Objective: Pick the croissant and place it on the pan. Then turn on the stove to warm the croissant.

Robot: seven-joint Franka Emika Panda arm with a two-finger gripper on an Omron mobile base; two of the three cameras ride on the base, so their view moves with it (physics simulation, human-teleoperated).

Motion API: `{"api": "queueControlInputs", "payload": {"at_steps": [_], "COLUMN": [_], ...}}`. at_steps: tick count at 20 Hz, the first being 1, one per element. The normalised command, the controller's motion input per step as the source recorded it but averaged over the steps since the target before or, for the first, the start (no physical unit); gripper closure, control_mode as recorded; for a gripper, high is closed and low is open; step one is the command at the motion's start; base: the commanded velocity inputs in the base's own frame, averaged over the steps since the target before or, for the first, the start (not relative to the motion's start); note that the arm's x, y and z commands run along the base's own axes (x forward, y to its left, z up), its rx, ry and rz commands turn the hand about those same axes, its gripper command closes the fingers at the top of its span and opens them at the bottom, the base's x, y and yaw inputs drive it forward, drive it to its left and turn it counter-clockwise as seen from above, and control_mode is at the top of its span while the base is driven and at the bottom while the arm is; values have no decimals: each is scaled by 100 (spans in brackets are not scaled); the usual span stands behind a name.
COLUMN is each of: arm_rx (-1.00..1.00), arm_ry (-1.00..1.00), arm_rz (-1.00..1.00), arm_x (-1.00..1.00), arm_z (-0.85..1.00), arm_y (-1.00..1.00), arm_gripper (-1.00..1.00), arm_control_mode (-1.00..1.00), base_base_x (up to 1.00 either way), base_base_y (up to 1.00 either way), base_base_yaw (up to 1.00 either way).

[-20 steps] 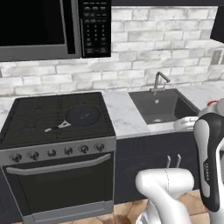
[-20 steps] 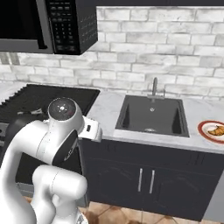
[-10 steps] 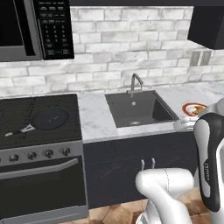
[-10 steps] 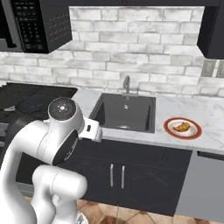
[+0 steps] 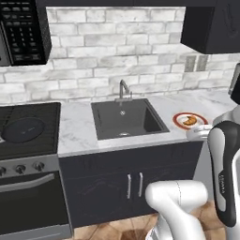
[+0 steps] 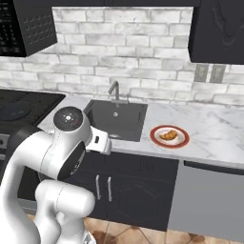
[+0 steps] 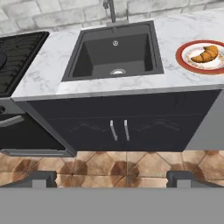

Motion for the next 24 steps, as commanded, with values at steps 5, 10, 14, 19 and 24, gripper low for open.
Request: {"api": "queueControlInputs", "payload": {"at_steps": [5, 10, 14, 19, 24], "arm_rx": [0, 0, 0, 0, 0], "arm_ry": [0, 0, 0, 0, 0], "arm_rz": [0, 0, 0, 0, 0], "arm_x": [0, 0, 0, 0, 0], "arm_z": [0, 0, 0, 0, 0], "arm_y": [0, 0, 0, 0, 0], "arm_gripper": [-100, -100, -100, -100, -100], "arm_control_mode": [100, 100, 100, 100, 100], "base_base_x": [0, 0, 4, 9, 21], "base_base_y": [-47, -41, -26, -22, -11], "base_base_yaw": [0, 0, 0, 0, 0]}}
